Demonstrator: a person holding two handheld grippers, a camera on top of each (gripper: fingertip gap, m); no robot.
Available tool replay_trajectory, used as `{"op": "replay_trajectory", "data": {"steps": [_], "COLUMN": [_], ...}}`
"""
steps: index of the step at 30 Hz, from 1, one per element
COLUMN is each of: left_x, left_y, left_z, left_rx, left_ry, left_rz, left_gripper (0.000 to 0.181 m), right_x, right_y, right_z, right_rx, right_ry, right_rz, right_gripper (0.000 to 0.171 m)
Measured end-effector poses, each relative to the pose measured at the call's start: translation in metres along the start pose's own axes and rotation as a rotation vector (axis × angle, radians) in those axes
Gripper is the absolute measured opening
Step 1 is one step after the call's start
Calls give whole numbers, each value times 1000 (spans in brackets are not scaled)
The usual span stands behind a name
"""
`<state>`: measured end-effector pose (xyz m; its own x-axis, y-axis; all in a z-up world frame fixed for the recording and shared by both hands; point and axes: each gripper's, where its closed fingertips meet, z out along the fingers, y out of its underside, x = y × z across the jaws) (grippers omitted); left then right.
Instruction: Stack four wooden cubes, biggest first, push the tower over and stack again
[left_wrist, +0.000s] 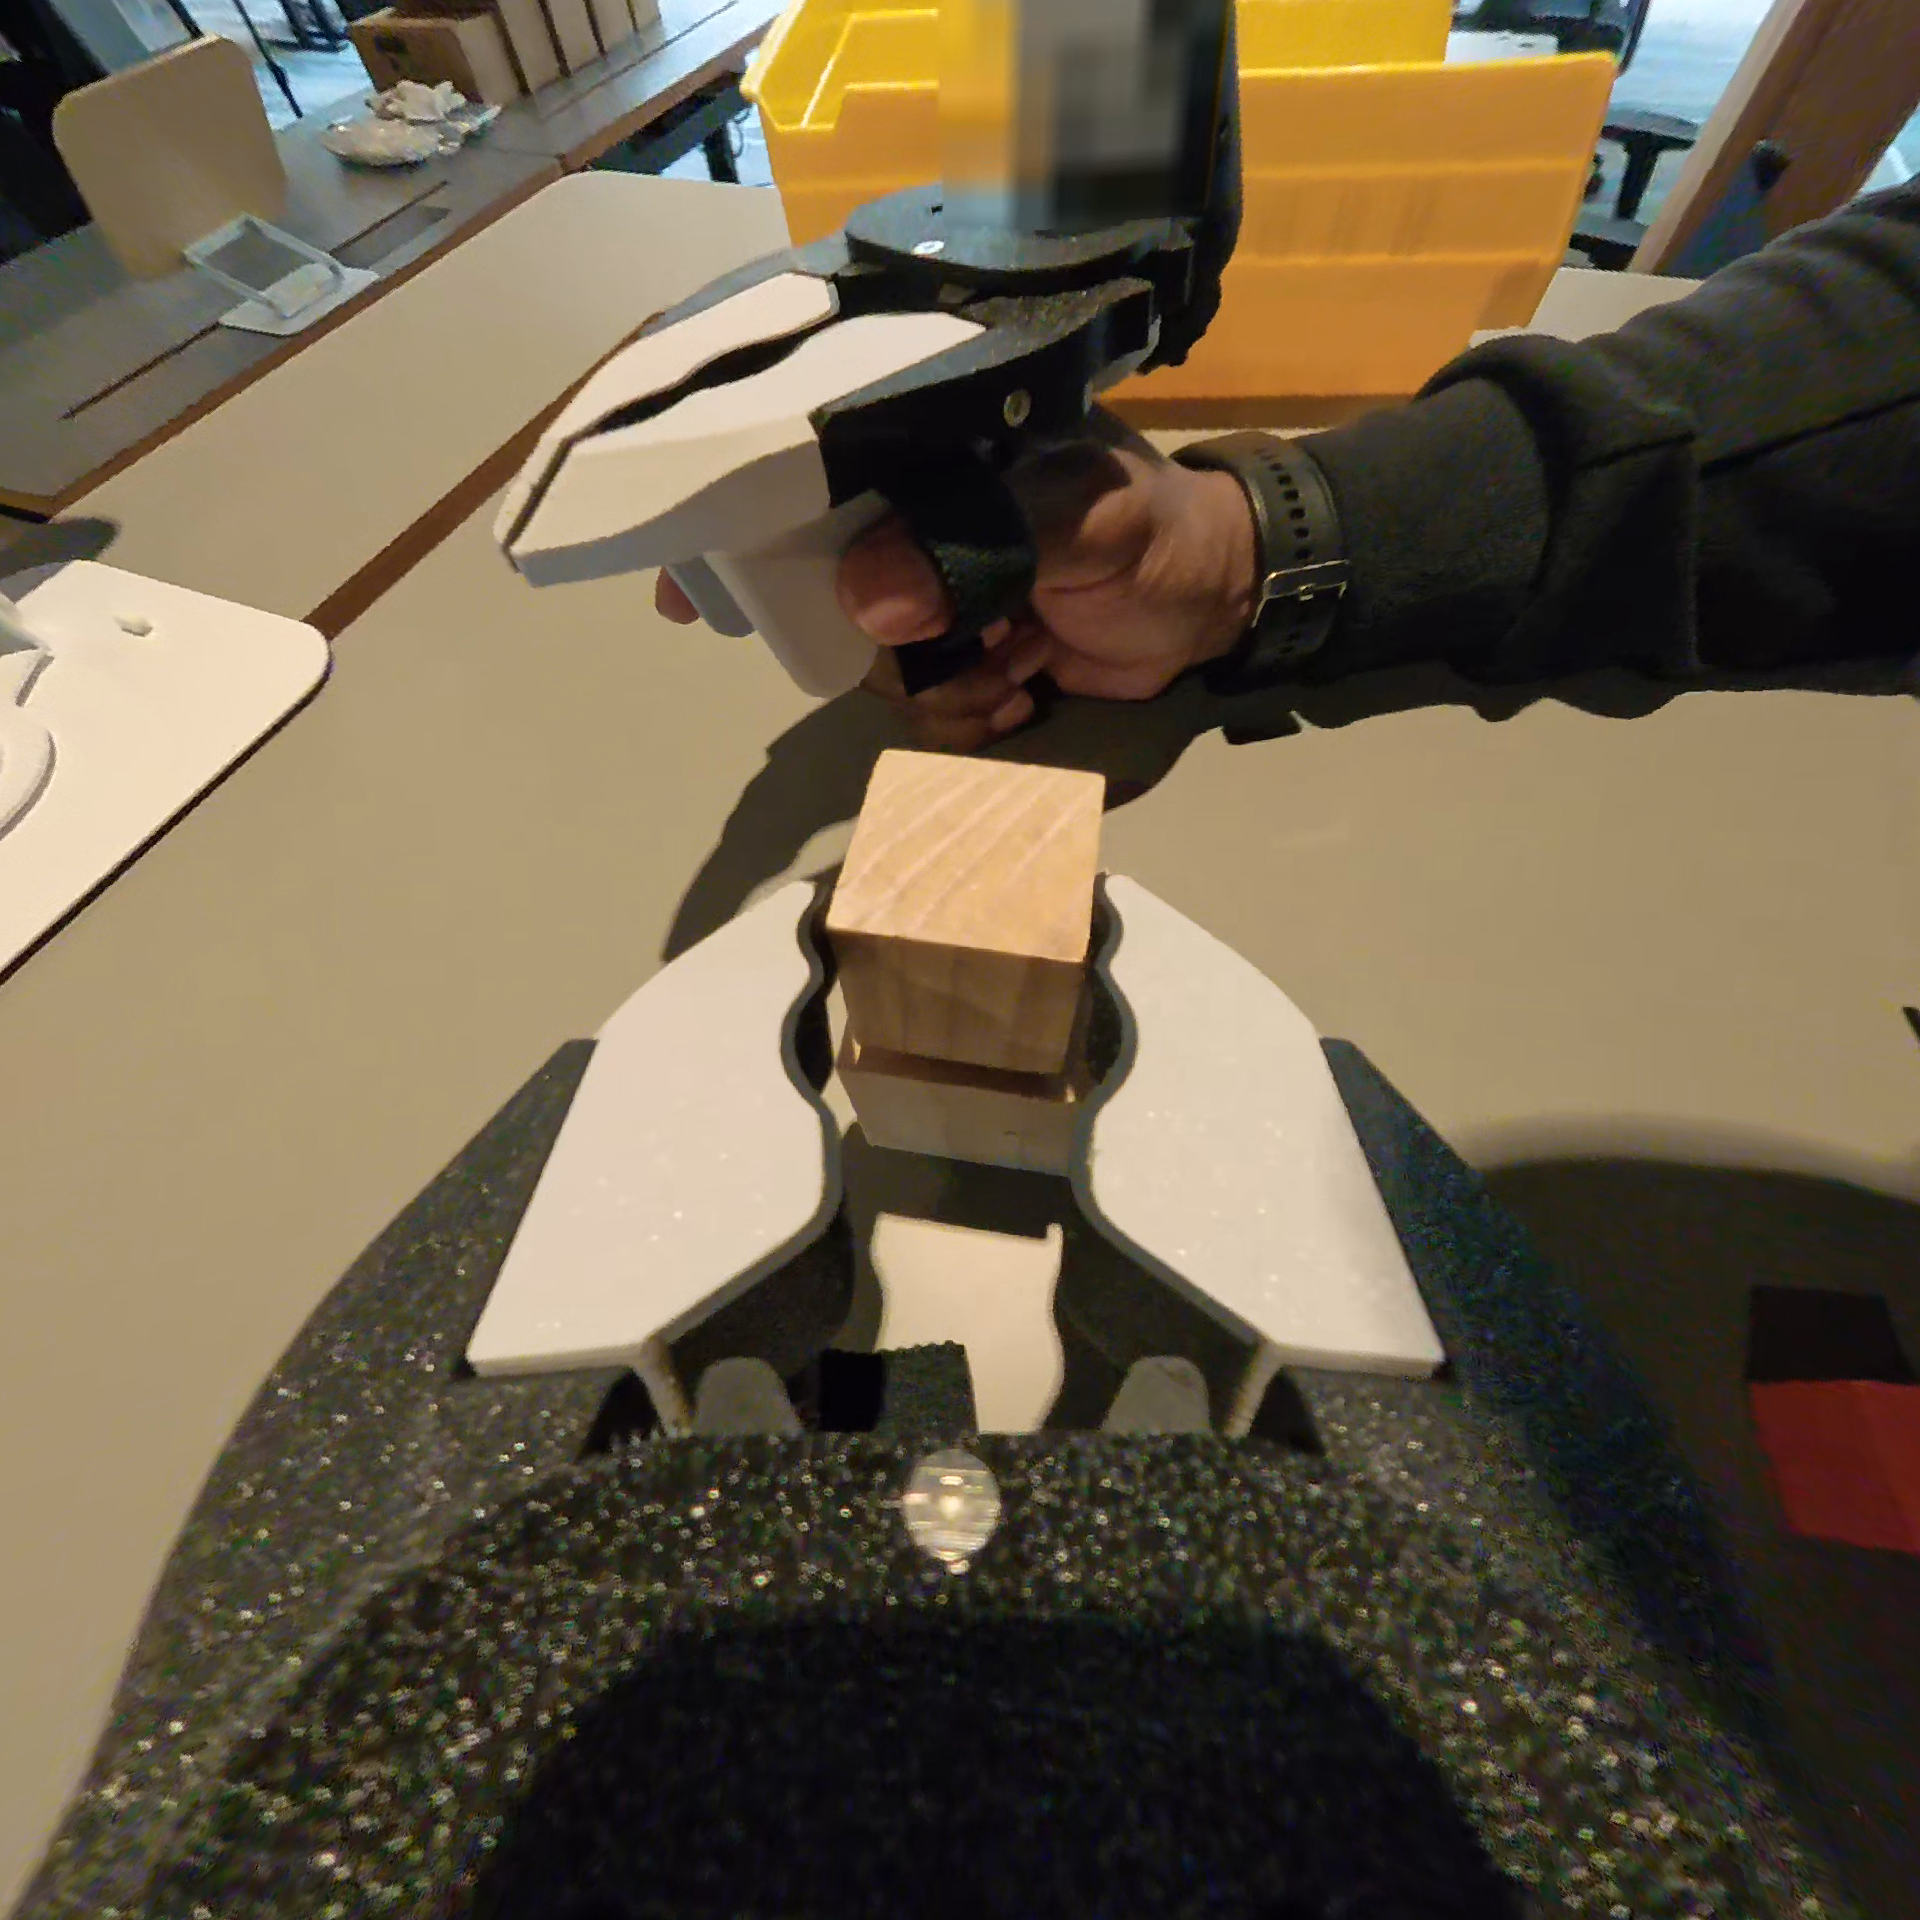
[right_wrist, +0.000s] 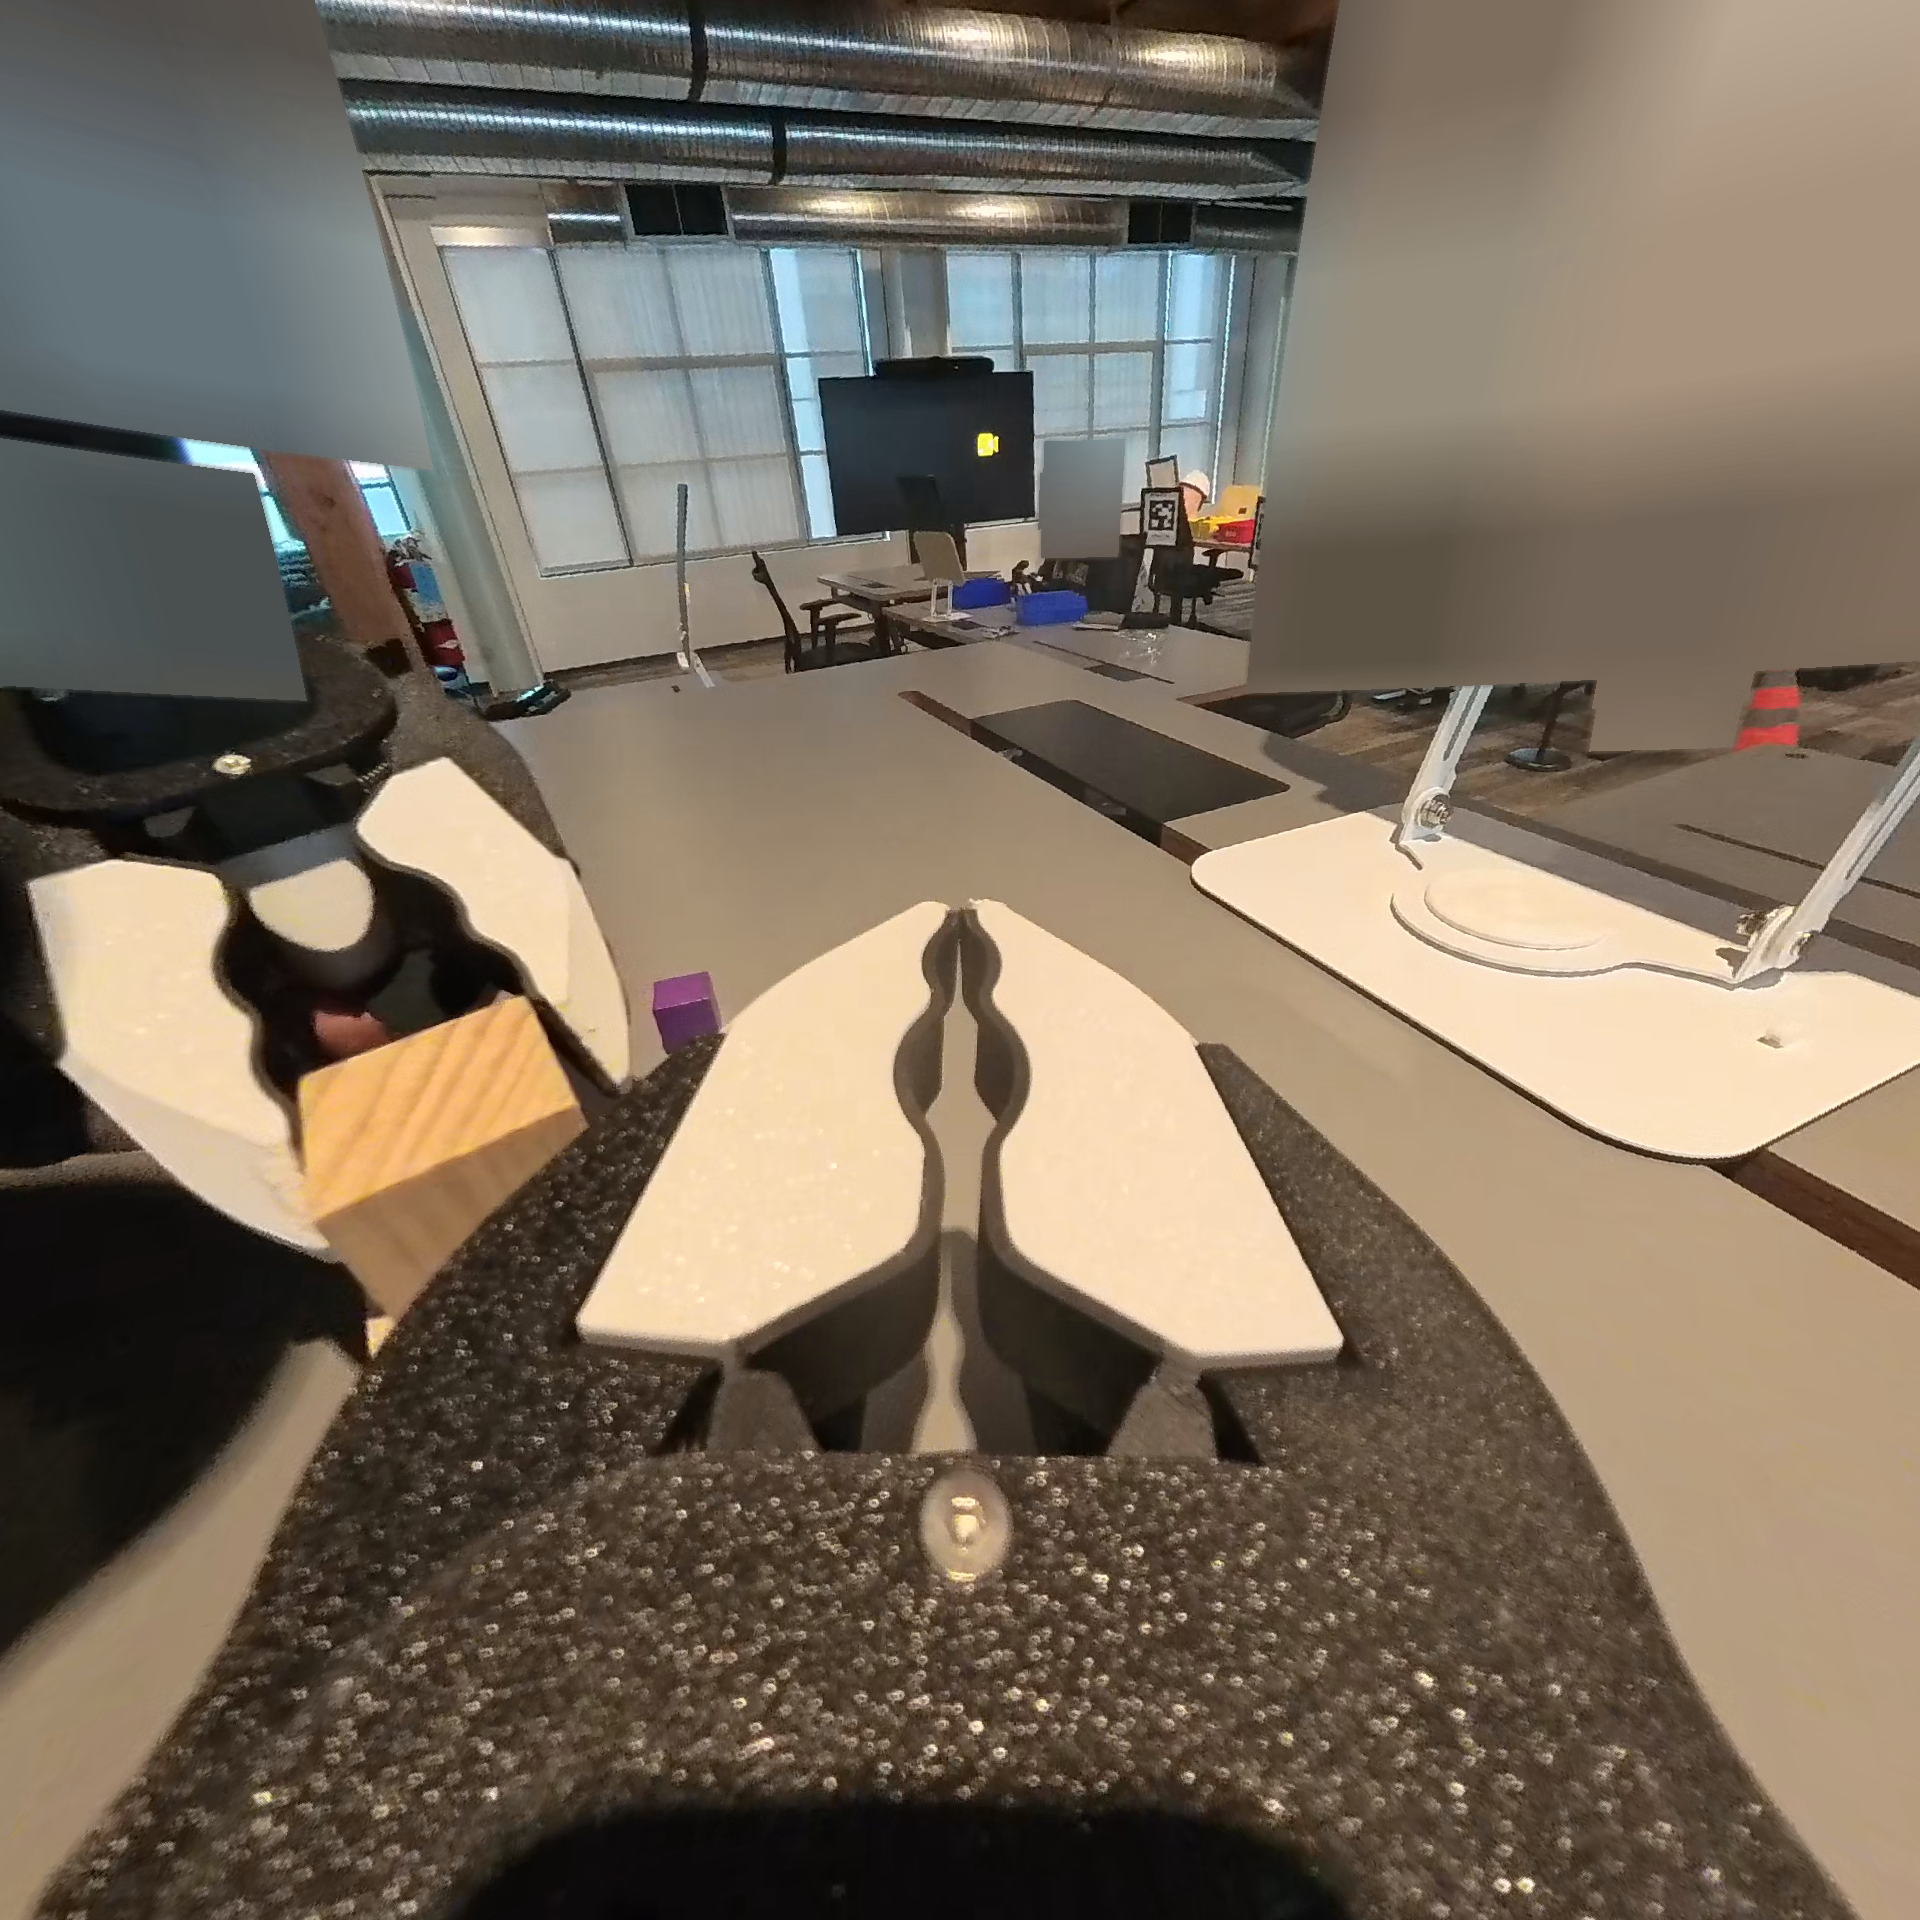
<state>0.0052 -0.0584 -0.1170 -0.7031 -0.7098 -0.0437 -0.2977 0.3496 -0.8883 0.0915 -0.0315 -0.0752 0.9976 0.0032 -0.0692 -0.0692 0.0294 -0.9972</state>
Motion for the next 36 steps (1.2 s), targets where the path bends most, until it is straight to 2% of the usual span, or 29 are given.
{"op": "replay_trajectory", "data": {"steps": [36], "left_x": [4], "left_y": [2], "left_z": [2], "left_rx": [9], "left_ry": [24], "left_rz": [-70], "left_gripper": [46], "right_x": [-1], "right_y": [1], "right_z": [1], "right_rx": [-8], "right_ry": [-4], "right_rz": [0], "right_gripper": [0]}}
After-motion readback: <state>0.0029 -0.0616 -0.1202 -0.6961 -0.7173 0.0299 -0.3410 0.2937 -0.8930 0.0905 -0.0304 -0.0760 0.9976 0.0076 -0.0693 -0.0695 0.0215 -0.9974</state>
